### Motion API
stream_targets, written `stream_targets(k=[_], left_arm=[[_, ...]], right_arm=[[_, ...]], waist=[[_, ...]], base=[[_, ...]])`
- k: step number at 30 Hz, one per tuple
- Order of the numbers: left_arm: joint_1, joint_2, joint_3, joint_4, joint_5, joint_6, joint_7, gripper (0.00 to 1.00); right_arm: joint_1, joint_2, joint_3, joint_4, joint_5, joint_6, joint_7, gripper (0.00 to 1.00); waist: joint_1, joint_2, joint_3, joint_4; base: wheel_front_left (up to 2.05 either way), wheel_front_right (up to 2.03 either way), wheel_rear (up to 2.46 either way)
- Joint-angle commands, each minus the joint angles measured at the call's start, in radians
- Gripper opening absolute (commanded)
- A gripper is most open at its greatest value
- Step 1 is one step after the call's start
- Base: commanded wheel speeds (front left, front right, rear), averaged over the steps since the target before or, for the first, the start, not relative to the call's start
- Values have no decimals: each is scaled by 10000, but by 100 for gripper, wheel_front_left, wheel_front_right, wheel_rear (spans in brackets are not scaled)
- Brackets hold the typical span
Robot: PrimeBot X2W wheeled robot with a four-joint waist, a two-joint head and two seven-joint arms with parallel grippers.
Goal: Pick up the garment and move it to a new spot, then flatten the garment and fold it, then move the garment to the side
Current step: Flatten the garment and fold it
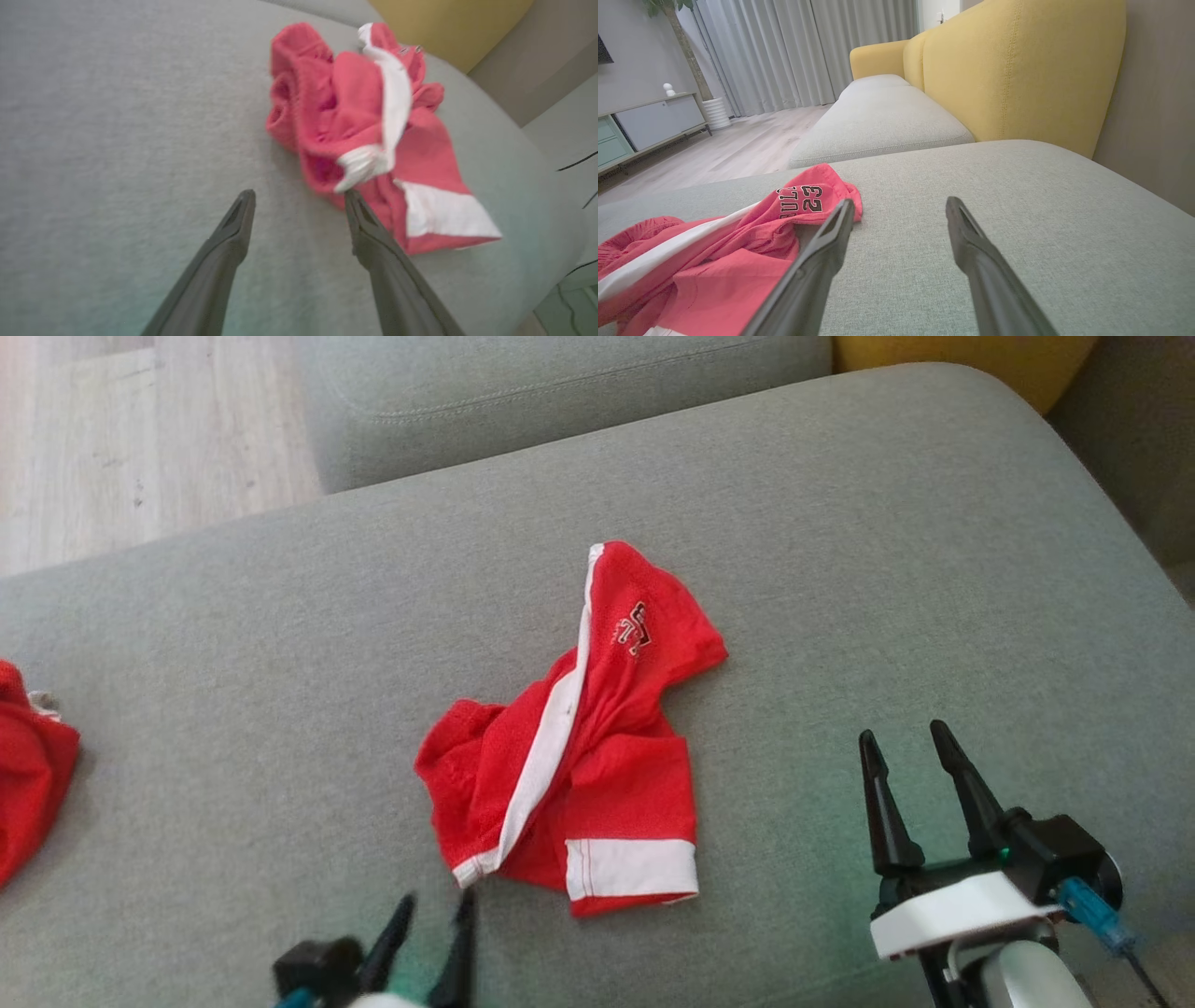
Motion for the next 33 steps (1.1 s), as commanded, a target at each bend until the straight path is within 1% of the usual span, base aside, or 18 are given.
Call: stream_targets(k=[1,5,7,9,11,14,17,20,23,28,33], left_arm=[[-48,455,433,-312,1,157,73,100],[247,1547,759,-1058,-32,841,563,100],[350,2007,1110,-1524,-141,1160,629,100],[284,2288,1546,-2006,-191,1447,518,100],[-62,2389,1838,-2374,-81,1604,419,100],[-1093,1997,1845,-2635,62,1430,546,100],[-2610,1280,1459,-2142,331,1066,1029,100],[-4223,447,1153,-925,488,653,1534,100],[-5652,-225,901,655,641,213,1961,100],[-7334,-824,563,3147,935,-407,2437,100],[-8209,-1257,266,4982,1094,-1015,2623,100]], right_arm=[[-64,-24,215,-304,1,75,-109,100],[-39,-24,198,-319,9,75,-109,100],[-54,-24,223,-319,30,75,-109,100],[-86,-24,240,-336,62,75,-109,100],[-148,-24,262,-369,100,75,-109,100],[-301,-24,306,-439,163,75,-109,100],[-544,-24,406,-521,236,75,-109,100],[-853,-24,605,-611,343,75,-109,100],[-1148,-24,763,-630,445,75,-109,100],[-1446,-24,842,-617,553,75,-109,100],[-1564,-24,905,-625,645,75,-109,100]], waist=[[0,0,-16,-48],[0,0,-31,-175],[0,0,-22,-254],[0,0,19,-316],[0,0,123,-374],[0,0,402,-459],[0,0,856,-571],[0,0,1447,-756],[0,0,1964,-969],[0,0,2638,-1346],[0,0,3028,-1591]], base=[[0,0,0],[0,0,0],[0,0,0],[0,0,0],[0,0,0],[0,0,0],[0,0,0],[0,0,0],[0,0,0],[0,0,0],[0,0,0]])
